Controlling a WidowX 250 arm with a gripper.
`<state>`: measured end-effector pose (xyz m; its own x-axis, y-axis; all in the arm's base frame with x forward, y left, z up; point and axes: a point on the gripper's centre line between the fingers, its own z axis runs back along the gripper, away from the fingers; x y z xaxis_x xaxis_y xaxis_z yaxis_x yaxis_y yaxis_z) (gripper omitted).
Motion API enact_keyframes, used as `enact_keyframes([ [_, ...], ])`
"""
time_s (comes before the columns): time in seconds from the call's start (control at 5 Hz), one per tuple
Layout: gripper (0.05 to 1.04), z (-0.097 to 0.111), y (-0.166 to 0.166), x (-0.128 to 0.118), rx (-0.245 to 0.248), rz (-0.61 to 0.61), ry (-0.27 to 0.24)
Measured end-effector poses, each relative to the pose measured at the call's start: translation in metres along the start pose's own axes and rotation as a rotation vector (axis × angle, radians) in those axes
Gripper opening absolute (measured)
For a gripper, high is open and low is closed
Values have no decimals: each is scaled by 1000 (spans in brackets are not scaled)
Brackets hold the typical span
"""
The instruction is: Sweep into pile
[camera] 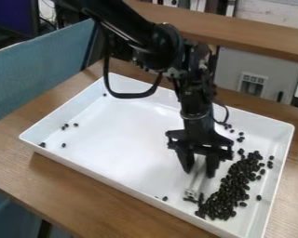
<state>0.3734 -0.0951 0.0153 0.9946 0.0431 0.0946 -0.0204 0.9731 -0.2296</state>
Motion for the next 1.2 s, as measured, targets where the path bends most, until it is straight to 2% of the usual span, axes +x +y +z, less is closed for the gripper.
enact_keyframes([
  [0.2, 997, 3, 5, -2, 7, 27, 30],
  [0.4, 1004, 22, 17, 7, -15, 94, 30],
  [0.6, 1000, 46, 25, 22, -4, 152, -15],
  [0.8, 1000, 63, 51, 31, 57, 243, -25],
  [1.0, 1000, 90, 97, 39, 224, 374, -52],
  [1.2, 1000, 96, 139, 39, 305, 472, -29],
])
